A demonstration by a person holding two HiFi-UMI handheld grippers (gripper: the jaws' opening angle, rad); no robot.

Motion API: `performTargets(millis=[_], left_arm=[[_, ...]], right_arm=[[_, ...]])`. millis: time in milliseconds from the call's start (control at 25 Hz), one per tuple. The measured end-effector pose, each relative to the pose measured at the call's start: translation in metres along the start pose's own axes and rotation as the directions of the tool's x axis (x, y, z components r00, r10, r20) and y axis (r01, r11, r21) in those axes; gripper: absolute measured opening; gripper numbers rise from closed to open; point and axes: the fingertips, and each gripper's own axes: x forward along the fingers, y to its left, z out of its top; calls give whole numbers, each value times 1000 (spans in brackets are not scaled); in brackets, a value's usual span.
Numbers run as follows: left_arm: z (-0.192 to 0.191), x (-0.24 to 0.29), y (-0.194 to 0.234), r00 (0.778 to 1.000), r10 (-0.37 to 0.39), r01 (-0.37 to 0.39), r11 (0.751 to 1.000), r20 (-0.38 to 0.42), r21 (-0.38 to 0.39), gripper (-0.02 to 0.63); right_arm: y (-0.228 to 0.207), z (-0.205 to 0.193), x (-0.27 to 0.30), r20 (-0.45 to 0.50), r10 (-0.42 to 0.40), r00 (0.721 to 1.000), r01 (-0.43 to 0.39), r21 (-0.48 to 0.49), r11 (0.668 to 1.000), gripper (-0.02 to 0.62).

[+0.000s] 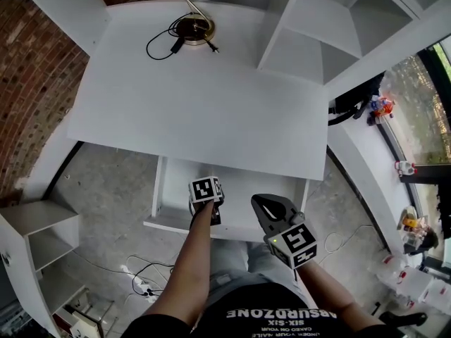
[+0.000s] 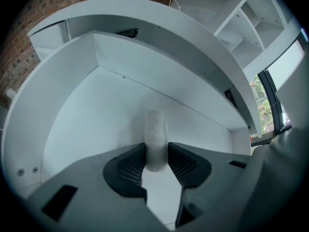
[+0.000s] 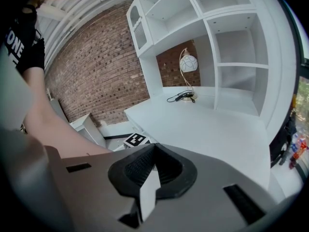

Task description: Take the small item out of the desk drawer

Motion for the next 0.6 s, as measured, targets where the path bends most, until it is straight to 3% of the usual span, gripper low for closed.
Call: performTargets(millis=[600], left_arm=[[1, 1, -2, 997, -79, 79, 993, -12, 83, 141]], right_arm=[[5, -3, 10, 13, -29, 999, 29, 40, 999, -2]])
